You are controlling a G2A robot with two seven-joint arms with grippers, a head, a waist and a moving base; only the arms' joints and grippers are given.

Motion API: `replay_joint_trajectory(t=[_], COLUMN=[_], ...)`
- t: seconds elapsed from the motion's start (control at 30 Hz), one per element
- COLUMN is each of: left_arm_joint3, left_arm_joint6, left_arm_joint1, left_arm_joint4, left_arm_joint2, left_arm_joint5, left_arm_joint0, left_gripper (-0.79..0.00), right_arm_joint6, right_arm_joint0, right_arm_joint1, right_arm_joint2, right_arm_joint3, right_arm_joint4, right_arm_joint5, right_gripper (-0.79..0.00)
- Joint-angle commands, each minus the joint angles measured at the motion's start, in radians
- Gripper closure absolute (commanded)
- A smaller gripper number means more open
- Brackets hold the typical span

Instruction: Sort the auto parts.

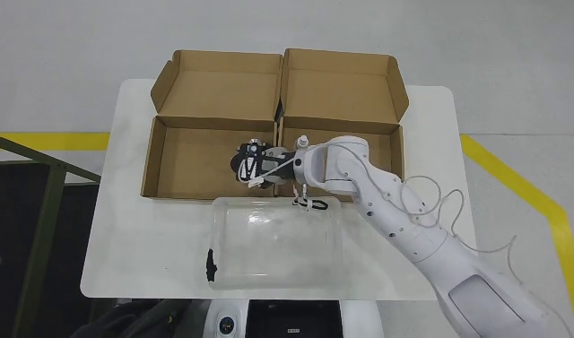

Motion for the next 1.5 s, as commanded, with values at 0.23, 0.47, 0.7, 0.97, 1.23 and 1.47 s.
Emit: replay_joint_trajectory(t=[0.23, 0.47, 0.7, 0.97, 1.23, 1.47], left_arm_joint3=[0.0, 0.0, 0.0, 0.0, 0.0, 0.0], left_arm_joint6=[0.0, 0.0, 0.0, 0.0, 0.0, 0.0], left_arm_joint1=[0.0, 0.0, 0.0, 0.0, 0.0, 0.0], left_arm_joint4=[0.0, 0.0, 0.0, 0.0, 0.0, 0.0], left_arm_joint2=[0.0, 0.0, 0.0, 0.0, 0.0, 0.0], left_arm_joint5=[0.0, 0.0, 0.0, 0.0, 0.0, 0.0], left_arm_joint0=[0.0, 0.0, 0.0, 0.0, 0.0, 0.0], left_gripper=[-0.785, -0.785, -0.785, -0.785, -0.785, -0.785], right_arm_joint6=[0.004, 0.009, 0.022, 0.028, 0.032, 0.027], right_arm_joint0=[0.042, 0.067, 0.082, 0.089, 0.092, 0.088], right_arm_joint1=[-0.033, -0.056, -0.074, -0.087, -0.091, -0.086], right_arm_joint2=[-0.055, -0.088, -0.108, -0.115, -0.102, -0.076], right_arm_joint3=[0.11, 0.17, 0.216, 0.246, 0.245, 0.193], right_arm_joint4=[0.007, 0.008, 0.006, 0.003, -0.005, -0.012], right_arm_joint5=[0.008, 0.011, 0.008, 0.002, -0.003, -0.016], right_gripper=[0.0, -0.006, -0.083, -0.252, -0.443, -0.48])
